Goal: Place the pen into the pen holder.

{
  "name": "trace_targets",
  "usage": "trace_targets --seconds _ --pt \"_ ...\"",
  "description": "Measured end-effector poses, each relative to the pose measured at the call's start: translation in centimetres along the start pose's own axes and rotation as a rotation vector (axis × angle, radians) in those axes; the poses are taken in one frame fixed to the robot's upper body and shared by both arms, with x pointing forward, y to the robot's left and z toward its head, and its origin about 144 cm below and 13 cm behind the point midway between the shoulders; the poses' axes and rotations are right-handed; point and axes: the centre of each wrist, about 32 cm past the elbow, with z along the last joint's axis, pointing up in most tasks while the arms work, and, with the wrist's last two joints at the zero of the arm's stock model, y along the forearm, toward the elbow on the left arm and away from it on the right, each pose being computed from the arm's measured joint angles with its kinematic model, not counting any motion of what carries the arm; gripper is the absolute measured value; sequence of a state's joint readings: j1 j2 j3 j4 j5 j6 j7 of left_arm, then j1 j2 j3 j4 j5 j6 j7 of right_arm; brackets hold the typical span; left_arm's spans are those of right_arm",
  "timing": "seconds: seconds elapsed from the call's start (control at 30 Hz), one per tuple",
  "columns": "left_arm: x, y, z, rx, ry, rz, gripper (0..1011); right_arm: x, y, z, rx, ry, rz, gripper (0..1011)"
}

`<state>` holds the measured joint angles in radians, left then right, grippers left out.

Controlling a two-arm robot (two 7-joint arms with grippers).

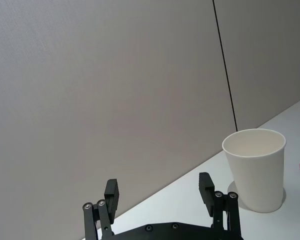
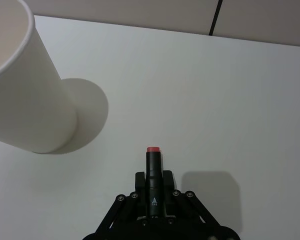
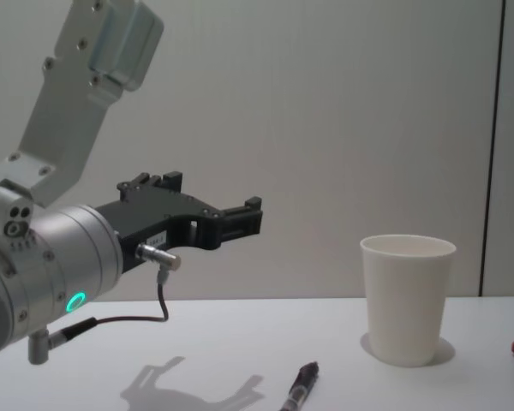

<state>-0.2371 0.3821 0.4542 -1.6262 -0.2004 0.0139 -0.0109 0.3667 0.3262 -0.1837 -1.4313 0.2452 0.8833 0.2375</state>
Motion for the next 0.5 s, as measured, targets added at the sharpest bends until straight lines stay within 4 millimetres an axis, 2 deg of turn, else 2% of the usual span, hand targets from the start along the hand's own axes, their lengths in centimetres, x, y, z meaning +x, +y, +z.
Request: trace_targets --seconds 0.5 --pt "0.00 0.00 0.00 0.000 0.000 0.000 1001 -0.14 -0.13 -0.01 0.013 -0.013 -0.008 193"
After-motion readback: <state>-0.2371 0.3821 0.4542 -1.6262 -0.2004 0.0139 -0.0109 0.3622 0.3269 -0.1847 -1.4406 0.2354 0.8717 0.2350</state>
